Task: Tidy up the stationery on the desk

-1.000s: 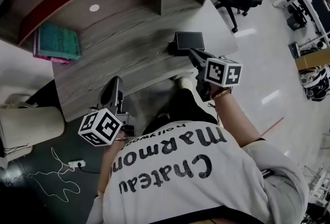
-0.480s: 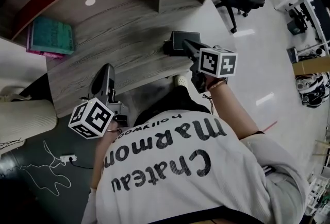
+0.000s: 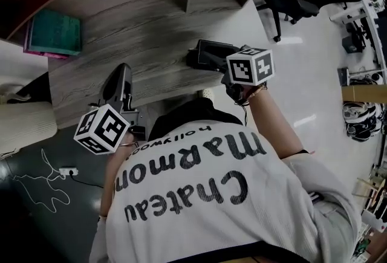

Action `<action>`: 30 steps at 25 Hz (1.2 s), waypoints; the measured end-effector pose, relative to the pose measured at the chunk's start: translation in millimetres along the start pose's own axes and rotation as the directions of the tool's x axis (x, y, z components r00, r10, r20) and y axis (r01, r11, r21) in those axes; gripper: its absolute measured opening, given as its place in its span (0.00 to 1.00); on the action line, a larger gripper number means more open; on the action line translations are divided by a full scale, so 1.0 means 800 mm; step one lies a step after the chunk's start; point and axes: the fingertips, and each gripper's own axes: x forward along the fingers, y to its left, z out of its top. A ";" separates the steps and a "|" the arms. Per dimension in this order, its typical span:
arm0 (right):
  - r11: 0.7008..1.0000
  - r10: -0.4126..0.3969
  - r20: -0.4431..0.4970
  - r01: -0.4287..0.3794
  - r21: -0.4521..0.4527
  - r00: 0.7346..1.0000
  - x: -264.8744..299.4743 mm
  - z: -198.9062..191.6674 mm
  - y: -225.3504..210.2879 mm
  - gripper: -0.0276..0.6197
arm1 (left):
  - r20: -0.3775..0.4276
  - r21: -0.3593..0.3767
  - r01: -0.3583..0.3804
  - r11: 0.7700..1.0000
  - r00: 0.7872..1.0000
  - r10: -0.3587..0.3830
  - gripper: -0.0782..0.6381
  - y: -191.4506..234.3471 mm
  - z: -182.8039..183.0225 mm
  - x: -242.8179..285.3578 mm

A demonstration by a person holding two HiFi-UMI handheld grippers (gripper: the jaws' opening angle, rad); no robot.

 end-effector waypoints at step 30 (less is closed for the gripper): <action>0.777 -0.082 -0.575 -0.309 -0.548 0.814 0.048 -0.045 -0.028 0.75 | 0.054 -0.134 -0.175 0.975 0.981 0.184 0.13 0.018 -0.029 0.004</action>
